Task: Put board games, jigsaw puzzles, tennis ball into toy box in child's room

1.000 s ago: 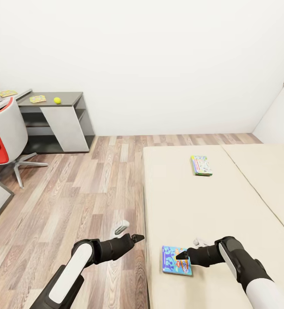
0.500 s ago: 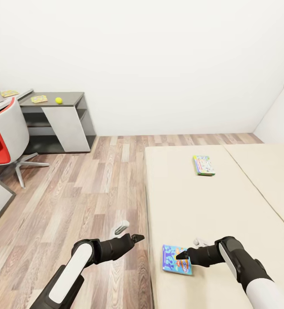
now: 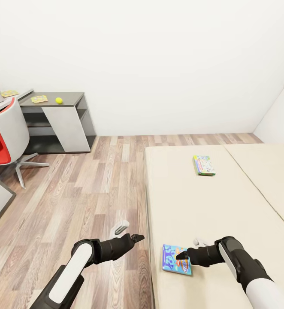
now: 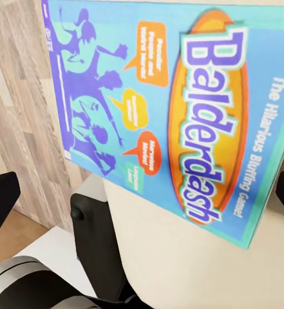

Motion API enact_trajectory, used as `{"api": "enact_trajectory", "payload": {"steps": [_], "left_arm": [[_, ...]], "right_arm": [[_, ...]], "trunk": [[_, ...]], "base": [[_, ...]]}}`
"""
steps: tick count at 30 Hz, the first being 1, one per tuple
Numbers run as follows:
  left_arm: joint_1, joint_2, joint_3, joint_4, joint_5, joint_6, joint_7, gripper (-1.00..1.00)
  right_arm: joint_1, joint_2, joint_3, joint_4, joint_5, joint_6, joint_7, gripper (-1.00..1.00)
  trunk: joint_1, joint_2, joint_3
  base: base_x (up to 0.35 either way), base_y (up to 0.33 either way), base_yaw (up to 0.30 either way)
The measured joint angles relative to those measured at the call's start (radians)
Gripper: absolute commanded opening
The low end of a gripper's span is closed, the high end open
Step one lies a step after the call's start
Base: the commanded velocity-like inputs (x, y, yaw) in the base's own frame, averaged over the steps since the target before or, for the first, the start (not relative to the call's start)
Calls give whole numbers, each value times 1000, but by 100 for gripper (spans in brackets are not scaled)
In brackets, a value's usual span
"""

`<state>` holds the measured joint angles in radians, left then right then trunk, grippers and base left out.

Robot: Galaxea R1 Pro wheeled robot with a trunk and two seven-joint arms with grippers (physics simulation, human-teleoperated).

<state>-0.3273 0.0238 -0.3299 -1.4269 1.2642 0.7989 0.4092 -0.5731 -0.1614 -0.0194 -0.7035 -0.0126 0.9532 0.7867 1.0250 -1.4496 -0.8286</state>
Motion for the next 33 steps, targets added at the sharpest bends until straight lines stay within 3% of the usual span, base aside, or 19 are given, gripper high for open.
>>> {"api": "enact_trajectory", "payload": {"steps": [17,33], "left_arm": [[1,0,0,0,0,1,0,100],[0,0,-1,-1,0,0,0,100]], "right_arm": [[0,0,0,0,0,0,-1,100],[0,0,0,0,0,0,-1,100]], "trunk": [[0,0,0],[0,0,0]], "base": [[0,5,0],[0,106,0]]}}
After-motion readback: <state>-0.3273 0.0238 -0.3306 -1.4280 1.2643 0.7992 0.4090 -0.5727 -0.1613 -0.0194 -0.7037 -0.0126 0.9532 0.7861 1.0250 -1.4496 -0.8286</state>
